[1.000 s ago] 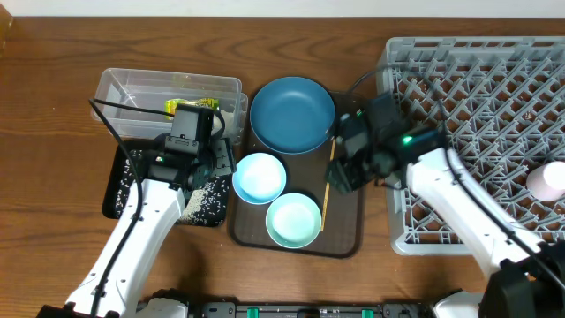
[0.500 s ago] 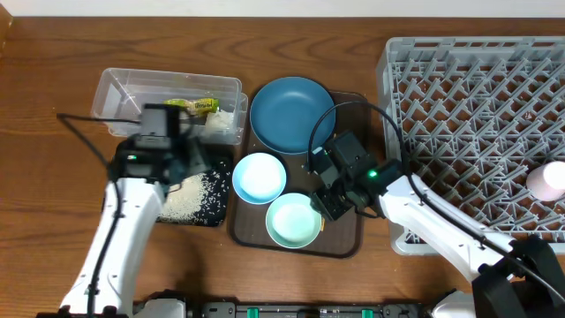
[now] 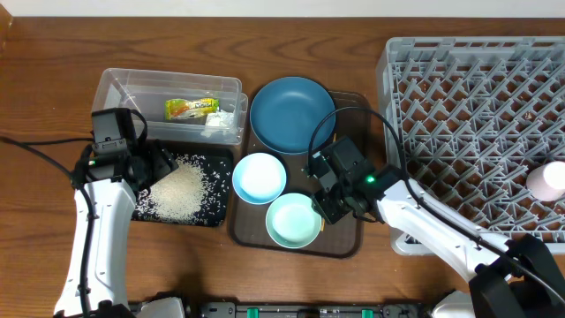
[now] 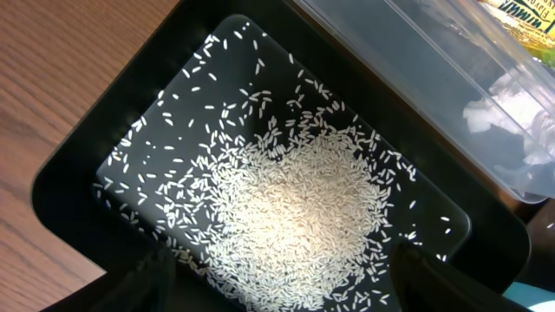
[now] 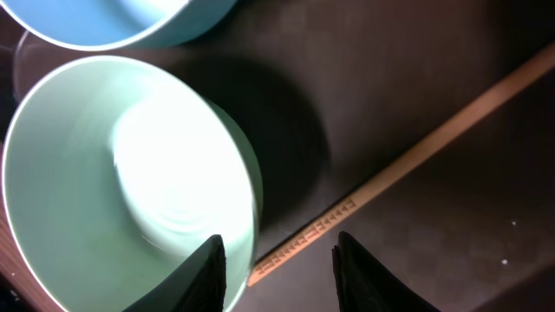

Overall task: Sort waste into correct bins and load items into the dishwasher rack
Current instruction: 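Grasp the rim of the mint green bowl with the right gripper, then lift the green bowl and carry it over the rack's right side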

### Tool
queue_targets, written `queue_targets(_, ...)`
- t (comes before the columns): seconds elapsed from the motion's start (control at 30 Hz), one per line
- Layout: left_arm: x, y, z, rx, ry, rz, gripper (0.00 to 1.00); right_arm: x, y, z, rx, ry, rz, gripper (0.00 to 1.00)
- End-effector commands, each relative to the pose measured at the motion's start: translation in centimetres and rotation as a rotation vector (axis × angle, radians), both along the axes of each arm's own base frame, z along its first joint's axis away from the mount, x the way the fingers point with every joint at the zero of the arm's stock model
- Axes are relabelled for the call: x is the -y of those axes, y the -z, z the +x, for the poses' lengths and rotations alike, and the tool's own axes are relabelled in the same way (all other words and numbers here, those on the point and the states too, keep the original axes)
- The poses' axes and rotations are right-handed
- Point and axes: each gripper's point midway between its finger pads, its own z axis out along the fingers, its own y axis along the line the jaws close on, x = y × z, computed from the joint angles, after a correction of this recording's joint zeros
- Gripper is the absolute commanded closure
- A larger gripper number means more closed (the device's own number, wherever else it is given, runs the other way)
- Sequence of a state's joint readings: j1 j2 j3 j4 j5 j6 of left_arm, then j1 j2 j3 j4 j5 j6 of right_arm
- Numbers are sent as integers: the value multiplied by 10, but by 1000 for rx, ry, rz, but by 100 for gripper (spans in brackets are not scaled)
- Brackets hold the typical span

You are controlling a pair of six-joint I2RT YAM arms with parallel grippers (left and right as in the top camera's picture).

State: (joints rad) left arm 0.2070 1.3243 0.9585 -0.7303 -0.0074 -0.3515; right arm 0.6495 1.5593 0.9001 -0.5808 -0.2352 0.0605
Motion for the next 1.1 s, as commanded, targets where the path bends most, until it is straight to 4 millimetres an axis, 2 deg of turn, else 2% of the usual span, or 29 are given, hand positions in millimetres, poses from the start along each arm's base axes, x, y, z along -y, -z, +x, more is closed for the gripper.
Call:
queue_targets(0.0,-3,-5,0,7,-13,11,13,-9,-4,-6,3,-17,26,60)
queue_targets(0.4,-4,-5,2,14,-13,12,10,-7,5,-10,-12,-19,15,64)
queue_targets(0.53,-3,-5,2,12,-13,12,10,-8,10,-11,-30,-8,8,69)
queue_targets(0.63,-3,-5,1,11,-13,11,10,-10,13,-12,-33,-13,6,81)
queue_targets(1.07,-3,-5,1,11,-13,12,10,-10,15,-13,-39,-8,4,92)
